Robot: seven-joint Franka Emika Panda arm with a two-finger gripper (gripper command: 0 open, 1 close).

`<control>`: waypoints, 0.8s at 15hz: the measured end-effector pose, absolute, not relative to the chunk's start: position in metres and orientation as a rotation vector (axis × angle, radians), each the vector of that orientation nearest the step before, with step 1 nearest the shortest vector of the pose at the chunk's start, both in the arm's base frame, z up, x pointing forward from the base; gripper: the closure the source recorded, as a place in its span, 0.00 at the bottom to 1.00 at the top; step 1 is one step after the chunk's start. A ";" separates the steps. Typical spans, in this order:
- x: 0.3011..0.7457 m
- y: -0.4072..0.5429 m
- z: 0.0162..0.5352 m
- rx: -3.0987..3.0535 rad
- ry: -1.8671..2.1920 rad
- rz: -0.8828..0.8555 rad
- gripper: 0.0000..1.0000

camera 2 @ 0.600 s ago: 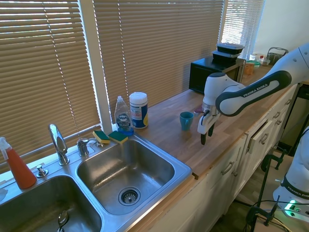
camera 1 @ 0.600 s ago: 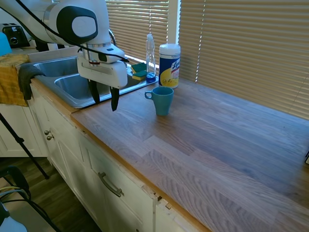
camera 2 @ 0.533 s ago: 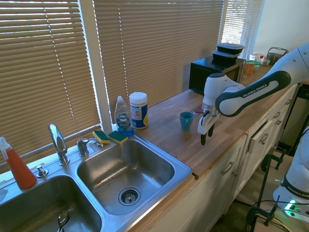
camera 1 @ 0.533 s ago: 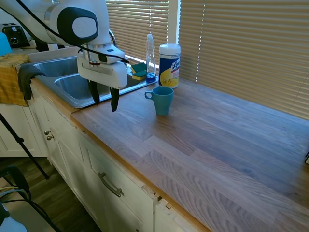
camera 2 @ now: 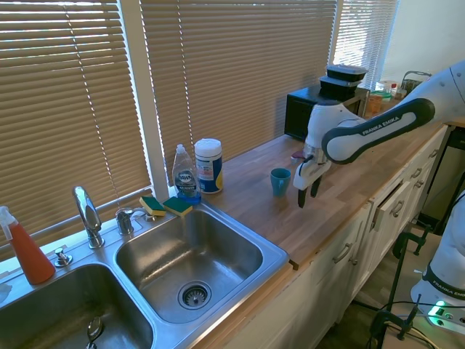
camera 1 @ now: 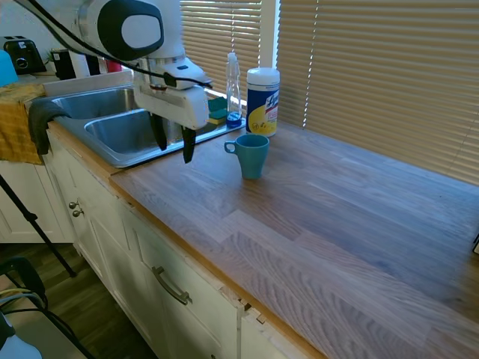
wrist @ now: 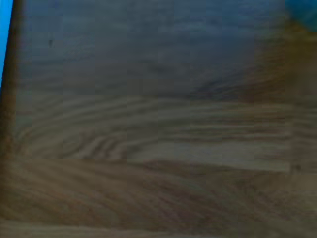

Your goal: Put the mug in the sink

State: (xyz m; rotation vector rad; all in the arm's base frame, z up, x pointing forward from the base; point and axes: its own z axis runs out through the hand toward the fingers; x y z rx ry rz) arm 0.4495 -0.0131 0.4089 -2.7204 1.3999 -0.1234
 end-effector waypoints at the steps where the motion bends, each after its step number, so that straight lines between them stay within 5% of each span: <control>1: 0.457 -0.022 0.415 -2.692 1.430 -0.140 0.00; 12: 0.527 -0.126 0.427 -2.360 1.783 -0.205 0.00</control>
